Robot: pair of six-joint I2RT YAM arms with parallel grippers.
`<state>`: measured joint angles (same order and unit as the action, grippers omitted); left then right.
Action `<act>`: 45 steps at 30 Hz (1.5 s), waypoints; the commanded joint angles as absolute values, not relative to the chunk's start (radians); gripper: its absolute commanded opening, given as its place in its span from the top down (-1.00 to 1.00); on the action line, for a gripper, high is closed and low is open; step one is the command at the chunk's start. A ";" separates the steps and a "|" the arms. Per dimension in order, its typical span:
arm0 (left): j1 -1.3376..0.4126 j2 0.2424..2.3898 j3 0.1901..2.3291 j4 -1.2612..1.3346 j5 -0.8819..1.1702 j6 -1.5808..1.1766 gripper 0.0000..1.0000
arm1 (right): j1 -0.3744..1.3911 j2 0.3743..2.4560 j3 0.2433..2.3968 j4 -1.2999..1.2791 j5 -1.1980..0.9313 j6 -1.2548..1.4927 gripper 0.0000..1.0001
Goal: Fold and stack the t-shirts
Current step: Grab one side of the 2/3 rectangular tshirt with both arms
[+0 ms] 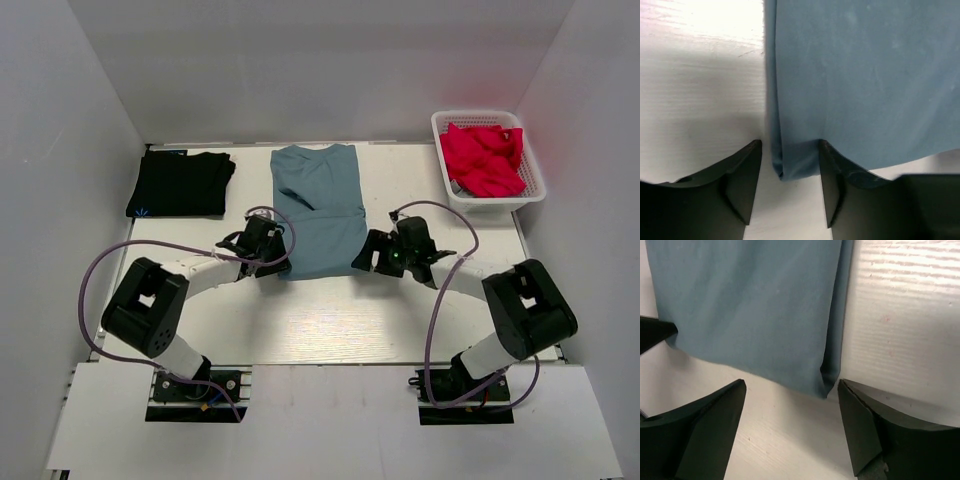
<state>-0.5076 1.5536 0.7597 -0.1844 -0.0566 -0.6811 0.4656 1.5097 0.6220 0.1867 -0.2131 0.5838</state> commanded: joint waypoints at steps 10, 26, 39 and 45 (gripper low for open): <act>-0.506 1.611 0.689 -0.170 0.017 -0.693 0.83 | 0.465 1.605 0.627 0.218 -0.190 0.683 0.89; -0.525 1.453 0.584 -0.236 0.044 -0.721 -0.22 | 0.474 1.516 0.523 0.249 -0.224 0.675 1.00; -0.525 1.557 0.549 -0.166 0.107 -0.732 0.89 | 0.474 1.529 0.522 0.273 -0.222 0.676 1.00; -0.525 1.446 0.528 -0.195 0.216 -0.720 1.00 | 0.483 1.484 0.529 0.223 -0.255 0.640 1.00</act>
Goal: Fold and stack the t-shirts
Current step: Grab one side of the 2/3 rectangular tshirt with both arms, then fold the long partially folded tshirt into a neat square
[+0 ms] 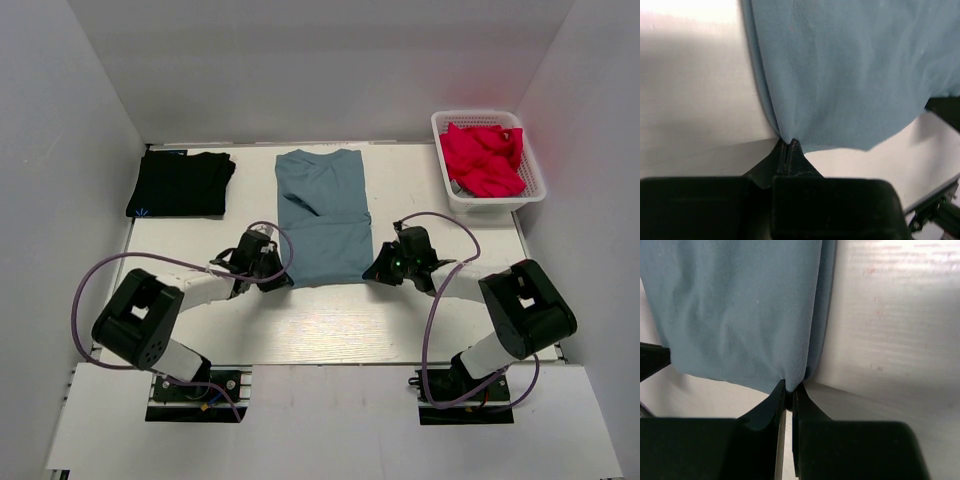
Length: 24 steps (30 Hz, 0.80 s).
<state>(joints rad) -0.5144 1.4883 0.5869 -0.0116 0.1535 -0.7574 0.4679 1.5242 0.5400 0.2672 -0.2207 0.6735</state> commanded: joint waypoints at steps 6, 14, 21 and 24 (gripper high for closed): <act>-0.525 1.151 0.528 -0.354 0.369 -0.663 1.00 | 0.506 1.241 0.520 -0.056 -0.336 0.595 1.00; -0.525 0.896 0.635 -0.555 0.623 -0.641 1.00 | 0.506 0.901 0.698 -0.544 -0.429 0.482 1.00; -0.525 0.815 0.736 -0.666 0.678 -0.660 1.00 | 0.497 0.847 0.853 -0.761 -0.445 0.471 1.00; -0.525 0.801 0.774 -0.675 0.652 -0.660 1.00 | 0.499 0.844 0.880 -0.770 -0.436 0.474 1.00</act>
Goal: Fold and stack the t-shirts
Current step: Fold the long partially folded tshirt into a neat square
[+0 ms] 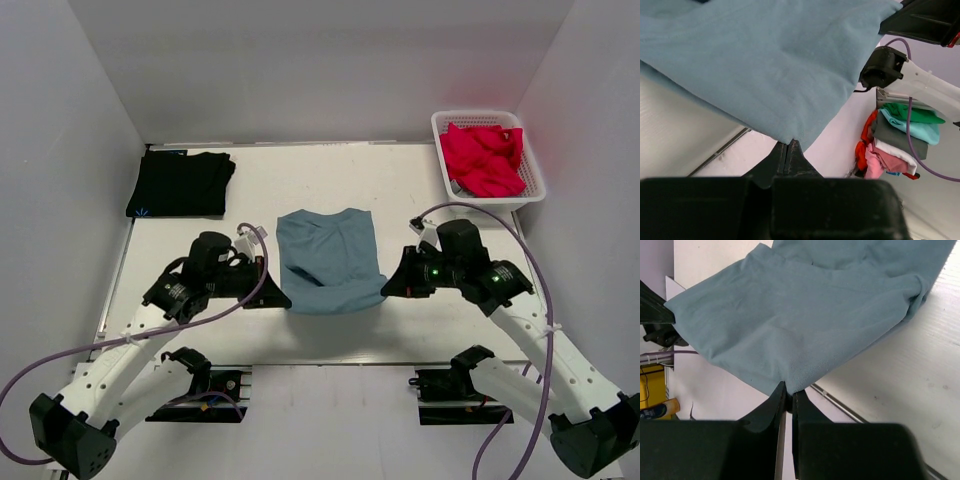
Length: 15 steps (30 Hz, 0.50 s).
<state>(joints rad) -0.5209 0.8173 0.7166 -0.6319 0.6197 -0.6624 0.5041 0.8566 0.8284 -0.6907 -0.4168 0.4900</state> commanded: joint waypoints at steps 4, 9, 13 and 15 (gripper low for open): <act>-0.525 0.824 0.805 -0.675 0.640 -0.640 1.00 | 0.497 0.870 0.923 -0.755 -0.407 0.469 1.00; -0.506 0.845 0.827 -0.617 0.575 -0.630 1.00 | 0.494 0.960 0.980 -0.729 -0.350 0.456 1.00; -0.506 0.854 0.847 -0.592 0.483 -0.630 1.00 | 0.480 1.038 1.034 -0.698 -0.348 0.439 1.00; -0.506 0.865 0.856 -0.581 0.395 -0.641 1.00 | 0.474 1.057 1.069 -0.664 -0.333 0.428 1.00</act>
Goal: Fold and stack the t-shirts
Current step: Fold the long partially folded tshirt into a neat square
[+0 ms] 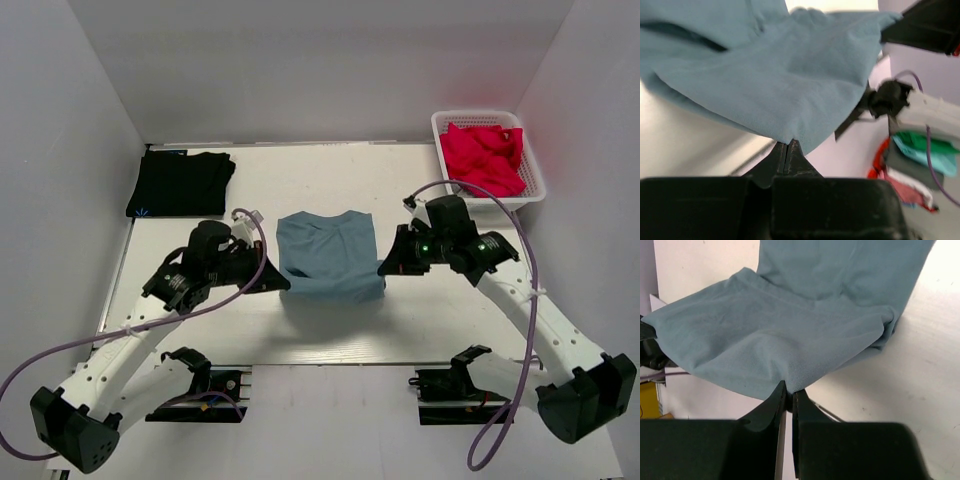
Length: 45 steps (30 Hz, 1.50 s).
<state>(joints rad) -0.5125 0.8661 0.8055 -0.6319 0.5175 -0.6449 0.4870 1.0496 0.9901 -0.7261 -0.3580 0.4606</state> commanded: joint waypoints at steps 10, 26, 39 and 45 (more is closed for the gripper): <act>-0.506 1.032 0.954 -0.494 0.124 -0.693 1.00 | 0.430 1.262 1.226 -0.632 -0.250 0.413 1.00; -0.423 1.411 1.118 -0.390 -0.061 -0.715 1.00 | 0.302 1.615 1.381 -0.474 -0.397 0.397 1.00; -0.308 1.785 1.339 -0.312 -0.112 -0.747 -0.92 | 0.256 2.121 1.748 -0.294 -0.557 0.364 -0.13; -0.287 1.849 1.468 -0.345 -0.094 -0.715 -1.00 | 0.262 2.113 1.820 -0.281 -0.474 0.336 -0.80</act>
